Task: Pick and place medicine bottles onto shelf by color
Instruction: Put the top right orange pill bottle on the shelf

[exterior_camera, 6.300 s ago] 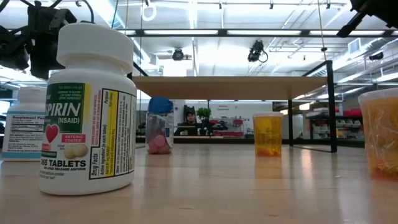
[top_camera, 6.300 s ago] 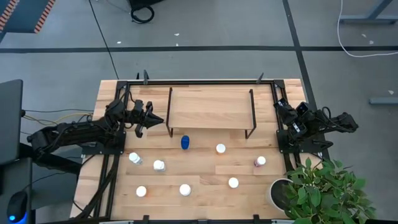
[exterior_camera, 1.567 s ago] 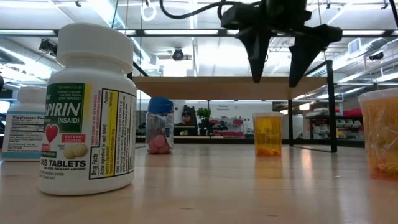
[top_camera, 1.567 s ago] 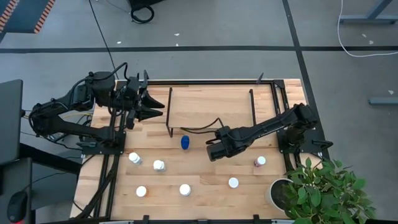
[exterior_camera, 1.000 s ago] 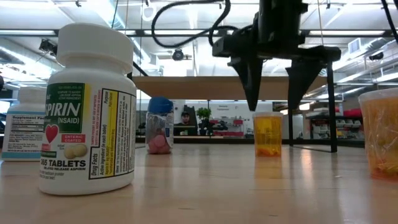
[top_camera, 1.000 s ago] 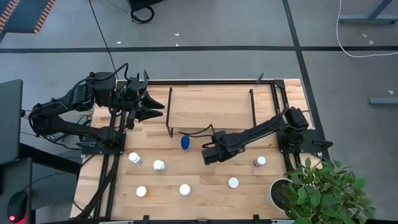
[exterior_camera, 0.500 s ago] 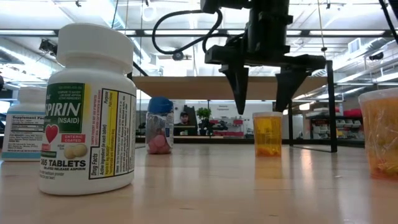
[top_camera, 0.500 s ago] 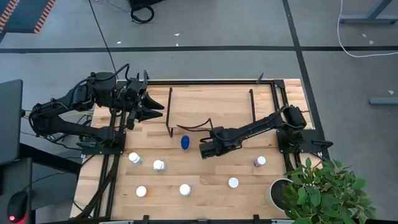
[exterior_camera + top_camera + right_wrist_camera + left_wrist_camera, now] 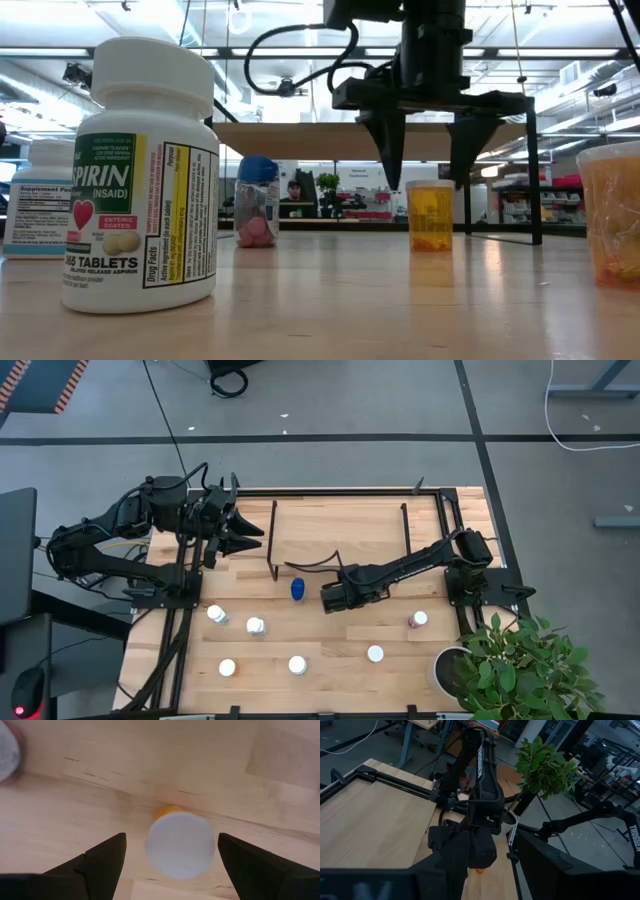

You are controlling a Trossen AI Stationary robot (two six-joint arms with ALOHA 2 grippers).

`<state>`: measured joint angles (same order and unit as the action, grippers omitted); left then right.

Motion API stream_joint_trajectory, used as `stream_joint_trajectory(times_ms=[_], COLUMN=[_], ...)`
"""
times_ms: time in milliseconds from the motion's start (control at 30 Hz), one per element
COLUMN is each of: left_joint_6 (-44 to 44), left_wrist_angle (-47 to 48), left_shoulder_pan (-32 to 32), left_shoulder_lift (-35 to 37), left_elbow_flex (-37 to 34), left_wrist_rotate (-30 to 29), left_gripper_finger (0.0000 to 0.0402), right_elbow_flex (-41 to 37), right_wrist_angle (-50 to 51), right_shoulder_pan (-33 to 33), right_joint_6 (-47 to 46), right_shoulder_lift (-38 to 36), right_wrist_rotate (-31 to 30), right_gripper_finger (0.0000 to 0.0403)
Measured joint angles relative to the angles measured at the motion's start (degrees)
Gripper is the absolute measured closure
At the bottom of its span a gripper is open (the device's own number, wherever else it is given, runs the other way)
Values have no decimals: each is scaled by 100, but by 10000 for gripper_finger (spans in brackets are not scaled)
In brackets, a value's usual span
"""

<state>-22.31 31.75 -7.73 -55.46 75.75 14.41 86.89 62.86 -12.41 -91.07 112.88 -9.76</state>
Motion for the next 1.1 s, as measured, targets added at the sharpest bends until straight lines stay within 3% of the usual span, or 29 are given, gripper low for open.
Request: stream_joint_trajectory(times_ms=[333,833,1100], left_joint_6=[-2,-2,-2], left_wrist_angle=[13,28,34], left_shoulder_pan=[0,0,0], left_shoulder_lift=[0,0,0], left_elbow_flex=[0,0,0], left_wrist_rotate=[0,0,0], left_gripper_finger=[229,228,229], right_elbow_flex=[-76,-76,-60], right_wrist_angle=[-48,-47,-38], right_shoulder_pan=[-10,-10,-21], right_joint_6=[4,187,327], right_shoulder_lift=[-4,-4,-7], right_wrist_rotate=[134,134,461], right_gripper_finger=[82,166,170])
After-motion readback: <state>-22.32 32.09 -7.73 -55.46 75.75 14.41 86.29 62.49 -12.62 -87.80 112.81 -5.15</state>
